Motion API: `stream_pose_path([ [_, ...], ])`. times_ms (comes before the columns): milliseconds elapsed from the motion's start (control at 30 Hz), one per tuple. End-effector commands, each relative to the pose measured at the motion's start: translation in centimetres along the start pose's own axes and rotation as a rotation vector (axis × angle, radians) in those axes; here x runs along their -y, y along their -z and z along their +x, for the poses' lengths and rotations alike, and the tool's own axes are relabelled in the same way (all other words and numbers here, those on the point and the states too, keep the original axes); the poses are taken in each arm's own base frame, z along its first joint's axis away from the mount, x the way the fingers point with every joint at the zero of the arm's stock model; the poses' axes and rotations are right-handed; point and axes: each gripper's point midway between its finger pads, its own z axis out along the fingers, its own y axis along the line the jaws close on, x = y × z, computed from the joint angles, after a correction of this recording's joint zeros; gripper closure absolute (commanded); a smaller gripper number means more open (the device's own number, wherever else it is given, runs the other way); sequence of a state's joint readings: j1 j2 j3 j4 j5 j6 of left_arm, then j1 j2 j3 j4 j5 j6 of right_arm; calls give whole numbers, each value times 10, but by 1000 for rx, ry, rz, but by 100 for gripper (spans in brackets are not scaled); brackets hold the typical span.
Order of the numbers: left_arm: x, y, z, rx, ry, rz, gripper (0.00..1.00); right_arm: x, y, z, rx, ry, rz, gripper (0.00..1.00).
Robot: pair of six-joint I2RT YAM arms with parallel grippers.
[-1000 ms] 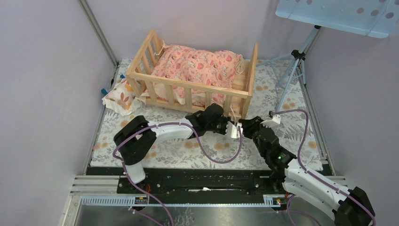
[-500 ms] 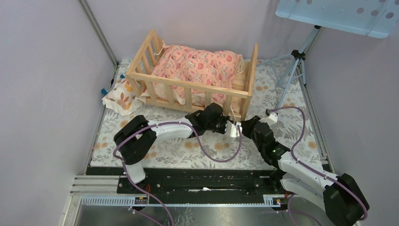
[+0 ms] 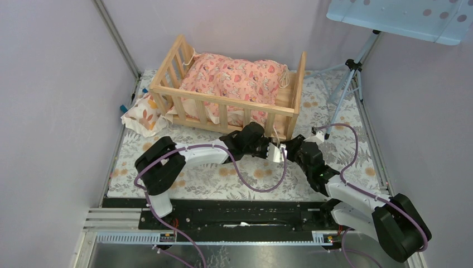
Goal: Set up the pet bed
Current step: Tie the ropes to the bed frame.
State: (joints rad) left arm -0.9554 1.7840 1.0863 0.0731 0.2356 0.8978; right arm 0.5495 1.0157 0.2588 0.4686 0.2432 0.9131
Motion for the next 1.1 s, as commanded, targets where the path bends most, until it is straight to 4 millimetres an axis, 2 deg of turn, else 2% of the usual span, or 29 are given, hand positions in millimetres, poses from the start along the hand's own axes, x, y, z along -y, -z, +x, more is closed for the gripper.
stream_pose_path([
  [0,-25,6,-20,57,-14,-60,100,-39,-1,-32,100,-35,-128,74],
  [200,-25,7,-20,57,-13,-62,100,-50,2,-31,81,10,-184,70],
  [400,-26,7,-20,56,-14,-64,100,-53,4,-28,65,31,-204,65],
  [767,-27,7,-21,60,-16,-62,100,-56,-6,-19,13,48,-204,55],
  [1067,-28,9,-23,69,-19,-72,100,-54,-13,-16,0,40,-172,55],
])
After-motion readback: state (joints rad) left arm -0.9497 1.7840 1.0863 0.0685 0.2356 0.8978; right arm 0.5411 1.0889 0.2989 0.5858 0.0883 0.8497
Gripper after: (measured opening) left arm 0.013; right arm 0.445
